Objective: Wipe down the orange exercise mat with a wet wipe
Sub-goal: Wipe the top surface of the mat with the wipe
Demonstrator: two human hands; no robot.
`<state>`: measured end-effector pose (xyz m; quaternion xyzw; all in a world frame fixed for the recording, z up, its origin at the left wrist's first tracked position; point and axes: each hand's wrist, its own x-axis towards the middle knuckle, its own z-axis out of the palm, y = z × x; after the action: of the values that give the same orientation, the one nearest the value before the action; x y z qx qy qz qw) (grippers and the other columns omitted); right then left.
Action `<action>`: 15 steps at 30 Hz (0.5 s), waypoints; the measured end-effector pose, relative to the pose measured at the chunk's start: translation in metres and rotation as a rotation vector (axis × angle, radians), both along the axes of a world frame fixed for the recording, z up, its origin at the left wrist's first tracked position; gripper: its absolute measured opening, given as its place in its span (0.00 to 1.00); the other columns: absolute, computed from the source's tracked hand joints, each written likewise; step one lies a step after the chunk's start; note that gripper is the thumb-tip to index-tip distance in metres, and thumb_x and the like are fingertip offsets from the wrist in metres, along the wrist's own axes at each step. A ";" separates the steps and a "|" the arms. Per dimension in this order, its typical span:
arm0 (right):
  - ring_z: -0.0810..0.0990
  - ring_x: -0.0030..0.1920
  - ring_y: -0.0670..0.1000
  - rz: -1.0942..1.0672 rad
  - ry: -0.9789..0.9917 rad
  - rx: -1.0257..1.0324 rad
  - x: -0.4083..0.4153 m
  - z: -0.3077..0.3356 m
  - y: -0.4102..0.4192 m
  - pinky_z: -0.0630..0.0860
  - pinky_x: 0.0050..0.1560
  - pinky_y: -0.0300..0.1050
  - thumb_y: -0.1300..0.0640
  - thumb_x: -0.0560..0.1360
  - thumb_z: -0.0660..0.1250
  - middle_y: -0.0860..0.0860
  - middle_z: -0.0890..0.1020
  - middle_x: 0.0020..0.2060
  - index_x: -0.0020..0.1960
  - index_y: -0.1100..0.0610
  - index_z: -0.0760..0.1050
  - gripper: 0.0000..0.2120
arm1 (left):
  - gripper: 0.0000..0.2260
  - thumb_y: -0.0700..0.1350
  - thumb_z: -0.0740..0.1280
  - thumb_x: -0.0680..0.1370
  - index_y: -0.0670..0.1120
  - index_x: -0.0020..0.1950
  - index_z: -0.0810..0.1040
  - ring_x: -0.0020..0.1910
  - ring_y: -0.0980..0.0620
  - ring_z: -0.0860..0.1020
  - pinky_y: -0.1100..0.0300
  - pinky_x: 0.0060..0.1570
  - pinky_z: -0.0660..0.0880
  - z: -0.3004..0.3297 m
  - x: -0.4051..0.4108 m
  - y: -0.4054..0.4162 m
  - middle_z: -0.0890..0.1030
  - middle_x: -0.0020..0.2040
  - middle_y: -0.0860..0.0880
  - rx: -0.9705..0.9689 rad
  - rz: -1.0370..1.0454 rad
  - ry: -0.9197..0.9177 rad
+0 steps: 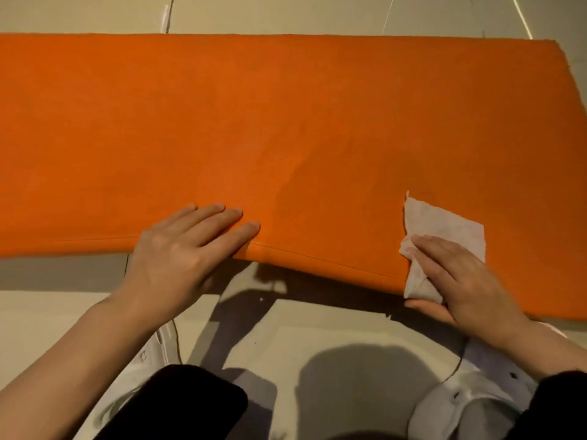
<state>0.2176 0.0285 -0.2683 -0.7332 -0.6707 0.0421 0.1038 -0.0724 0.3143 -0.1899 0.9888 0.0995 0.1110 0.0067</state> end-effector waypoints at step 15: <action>0.81 0.55 0.66 0.157 -0.099 0.120 -0.099 0.041 0.168 0.79 0.53 0.60 0.61 0.62 0.80 0.65 0.80 0.59 0.64 0.67 0.76 0.33 | 0.21 0.27 0.70 0.73 0.39 0.65 0.77 0.62 0.34 0.77 0.34 0.60 0.73 -0.008 -0.121 0.070 0.78 0.64 0.37 0.105 0.533 -0.082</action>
<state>0.1184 0.1963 -0.2269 -0.6719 -0.7318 -0.0266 0.1107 -0.1934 0.3844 -0.1980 0.9215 0.3499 0.1536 -0.0700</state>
